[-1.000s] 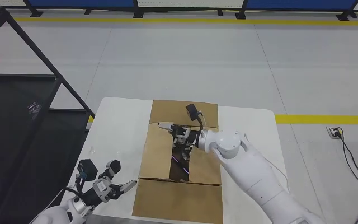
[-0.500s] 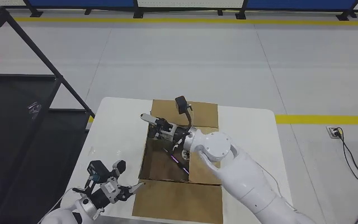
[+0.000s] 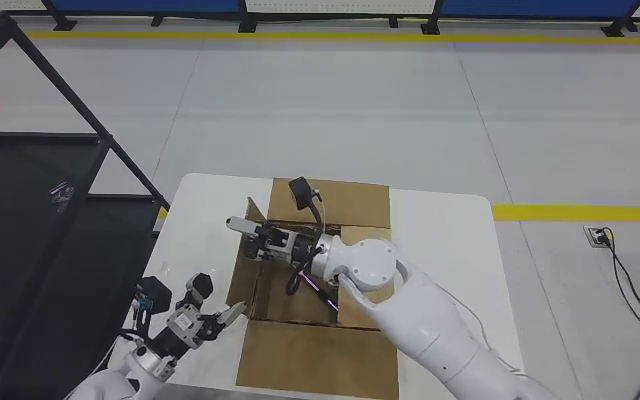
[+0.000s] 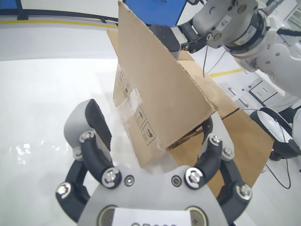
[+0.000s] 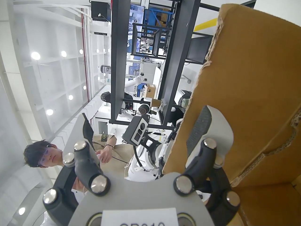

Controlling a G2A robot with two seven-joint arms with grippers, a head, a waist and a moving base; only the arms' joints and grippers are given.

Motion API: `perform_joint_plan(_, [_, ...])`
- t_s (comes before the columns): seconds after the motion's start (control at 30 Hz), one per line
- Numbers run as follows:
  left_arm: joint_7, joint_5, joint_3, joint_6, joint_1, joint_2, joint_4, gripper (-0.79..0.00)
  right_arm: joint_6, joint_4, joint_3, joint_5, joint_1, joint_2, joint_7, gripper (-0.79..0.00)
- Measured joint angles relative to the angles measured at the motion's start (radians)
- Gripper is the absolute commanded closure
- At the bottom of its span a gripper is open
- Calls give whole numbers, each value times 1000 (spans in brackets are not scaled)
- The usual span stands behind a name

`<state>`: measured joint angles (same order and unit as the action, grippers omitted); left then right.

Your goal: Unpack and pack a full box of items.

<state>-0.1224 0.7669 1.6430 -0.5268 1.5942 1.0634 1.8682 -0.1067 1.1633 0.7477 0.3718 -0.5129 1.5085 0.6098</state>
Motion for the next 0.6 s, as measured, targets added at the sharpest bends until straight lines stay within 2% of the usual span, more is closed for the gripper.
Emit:
perform_joint_plan(0.2, [-6, -49, 41, -10, -4, -2, -16, -785, -65, -28, 12, 1, 6, -1, 147, -785])
perform_joint_plan(0.47, [-10, -55, 94, -8, 10, -6, -24, -785, -91, -34, 64, -8, -18, -9, 150, -785])
perform_joint_plan(0.6, [-13, -25, 112, -21, 30, -7, -37, -785, -109, -25, 124, 5, -39, -23, 160, -785])
